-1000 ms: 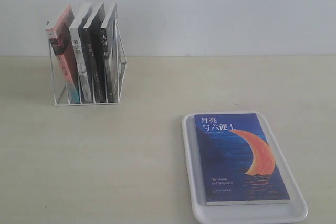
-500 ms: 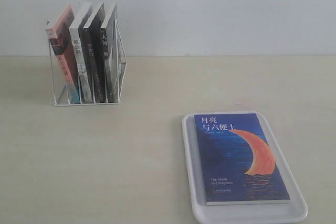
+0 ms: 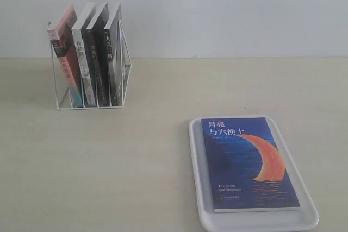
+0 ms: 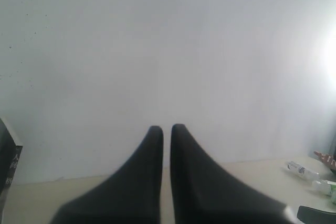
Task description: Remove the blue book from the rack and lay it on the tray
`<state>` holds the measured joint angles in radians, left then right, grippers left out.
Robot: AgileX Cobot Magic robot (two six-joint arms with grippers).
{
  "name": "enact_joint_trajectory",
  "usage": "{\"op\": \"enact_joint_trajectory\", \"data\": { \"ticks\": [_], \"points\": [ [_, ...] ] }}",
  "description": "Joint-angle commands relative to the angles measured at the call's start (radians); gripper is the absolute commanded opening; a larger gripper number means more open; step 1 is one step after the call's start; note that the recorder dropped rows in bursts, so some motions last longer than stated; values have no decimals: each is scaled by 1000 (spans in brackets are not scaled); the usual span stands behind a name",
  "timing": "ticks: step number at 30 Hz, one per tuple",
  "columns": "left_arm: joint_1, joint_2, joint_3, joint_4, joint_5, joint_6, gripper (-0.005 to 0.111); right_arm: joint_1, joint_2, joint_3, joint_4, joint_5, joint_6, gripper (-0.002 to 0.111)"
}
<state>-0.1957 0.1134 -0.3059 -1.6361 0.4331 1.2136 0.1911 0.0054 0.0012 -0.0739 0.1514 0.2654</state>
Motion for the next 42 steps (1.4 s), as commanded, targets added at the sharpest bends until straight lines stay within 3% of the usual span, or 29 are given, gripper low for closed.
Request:
{"op": "enact_joint_trajectory", "data": {
  "ticks": [1,20,27,38,42],
  "points": [
    [4,-7,12,-5,4,-9,5,-3,-5,-1,-5,-8,-5,0],
    [4,-7,54,-31,-4,-32,5,-3,-5,-1,-5,-8,-2,0],
    [4,-7,54,-31,-75,-178,5,-3,-5,-1,-5,-8,-2,0],
    [4,-7,54,-31,-128,-246,5,-3,-5,-1,-5,-13,-2,0],
    [4,-7,57,-103,-175,-441,5,-3,-5,-1,-5,-13,-2,0]
  ]
}}
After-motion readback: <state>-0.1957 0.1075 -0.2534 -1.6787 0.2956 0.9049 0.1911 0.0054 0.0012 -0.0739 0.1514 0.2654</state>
